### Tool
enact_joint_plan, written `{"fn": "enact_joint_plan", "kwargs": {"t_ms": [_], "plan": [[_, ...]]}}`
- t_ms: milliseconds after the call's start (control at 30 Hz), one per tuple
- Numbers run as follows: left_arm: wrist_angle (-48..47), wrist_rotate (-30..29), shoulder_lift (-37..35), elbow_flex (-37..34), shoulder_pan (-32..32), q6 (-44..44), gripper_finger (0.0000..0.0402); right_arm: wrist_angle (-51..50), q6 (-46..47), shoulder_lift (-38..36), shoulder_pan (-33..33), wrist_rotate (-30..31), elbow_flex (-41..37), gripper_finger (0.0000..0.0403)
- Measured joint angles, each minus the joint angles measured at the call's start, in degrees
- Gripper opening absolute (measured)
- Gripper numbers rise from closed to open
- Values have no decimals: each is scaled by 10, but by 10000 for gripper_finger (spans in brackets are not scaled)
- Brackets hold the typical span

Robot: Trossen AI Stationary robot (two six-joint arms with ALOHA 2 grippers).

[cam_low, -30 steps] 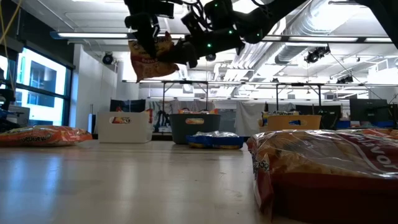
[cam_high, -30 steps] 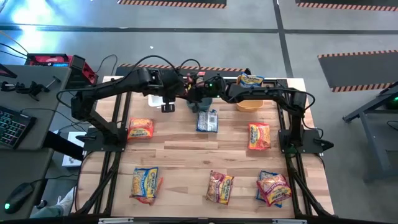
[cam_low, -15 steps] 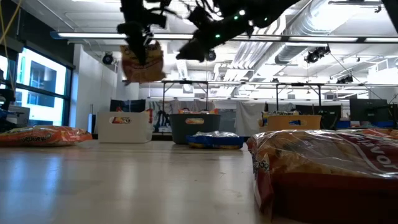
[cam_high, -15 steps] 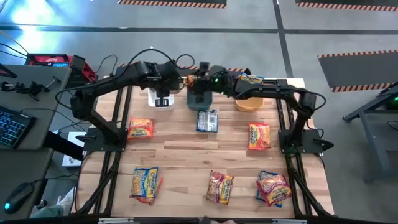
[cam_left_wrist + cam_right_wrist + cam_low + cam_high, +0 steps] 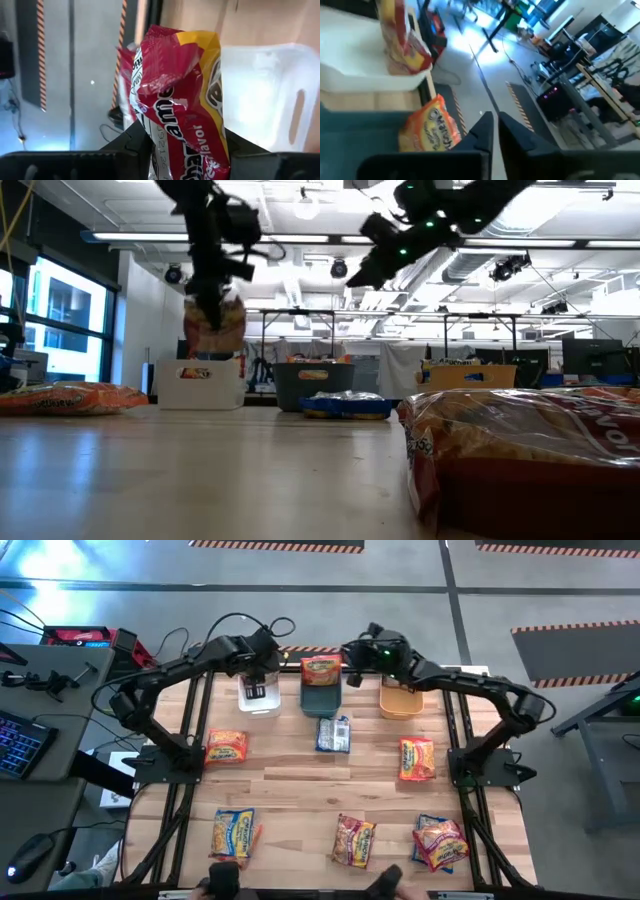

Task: Sort Maruchan noodles
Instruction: Put the red noodle pack into the white bin

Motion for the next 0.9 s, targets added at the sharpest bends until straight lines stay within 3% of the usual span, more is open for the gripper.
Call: {"fn": "enact_joint_plan", "kwargs": {"t_ms": [133, 300, 533, 900], "plan": [[32, 39, 0, -38, 22, 11, 107, 34, 14, -44, -5, -5, -61, 38], [87, 59, 0, -74, 41, 37, 107, 56, 31, -72, -5, -10, -98, 21], [99, 77, 3, -101, 59, 57, 106, 64, 32, -73, -5, -18, -110, 4], [139, 65, 76, -103, 70, 91, 106, 66, 34, -72, -5, -22, -110, 0]]}}
